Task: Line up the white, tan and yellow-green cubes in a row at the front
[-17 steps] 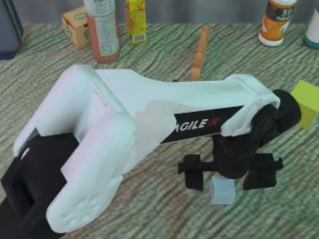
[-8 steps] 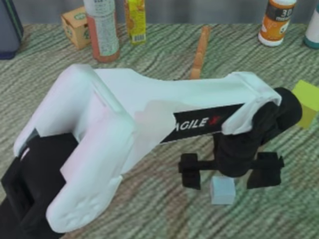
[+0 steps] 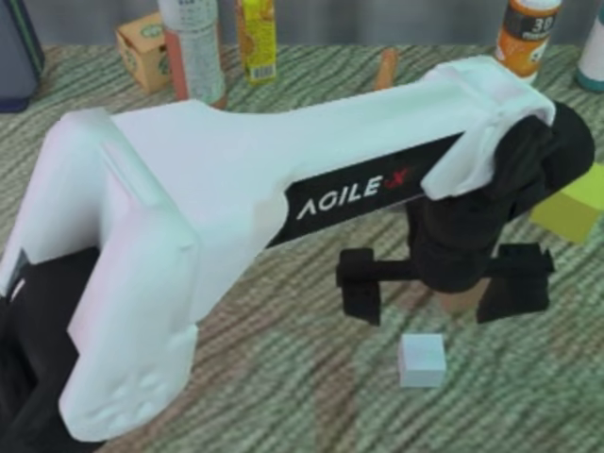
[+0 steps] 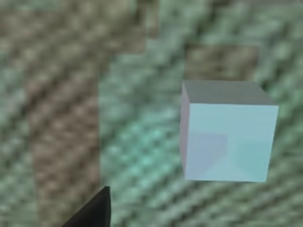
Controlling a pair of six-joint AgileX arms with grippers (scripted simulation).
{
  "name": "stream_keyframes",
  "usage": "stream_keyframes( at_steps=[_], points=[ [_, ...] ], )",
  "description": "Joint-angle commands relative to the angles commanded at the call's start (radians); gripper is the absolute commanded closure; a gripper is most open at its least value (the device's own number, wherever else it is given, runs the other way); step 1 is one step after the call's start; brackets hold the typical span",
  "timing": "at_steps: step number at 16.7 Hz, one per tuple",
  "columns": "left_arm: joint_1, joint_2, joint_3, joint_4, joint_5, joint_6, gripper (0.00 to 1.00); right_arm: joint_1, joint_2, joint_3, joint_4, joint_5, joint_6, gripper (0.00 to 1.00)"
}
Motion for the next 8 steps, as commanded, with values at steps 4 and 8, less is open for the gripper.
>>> stream_keyframes(
  at_steps=[4,8],
  points=[
    [-0.006,0.003,-0.002,0.002,0.000,0.000,0.00,0.000,0.000,0.000,0.000,0.000,0.000,0.00],
    [0.048,-0.099,-0.097,0.062,-0.005,0.018,0.00,0.027,0.086,0.085,-0.058,-0.003,0.006,0.00]
  ],
)
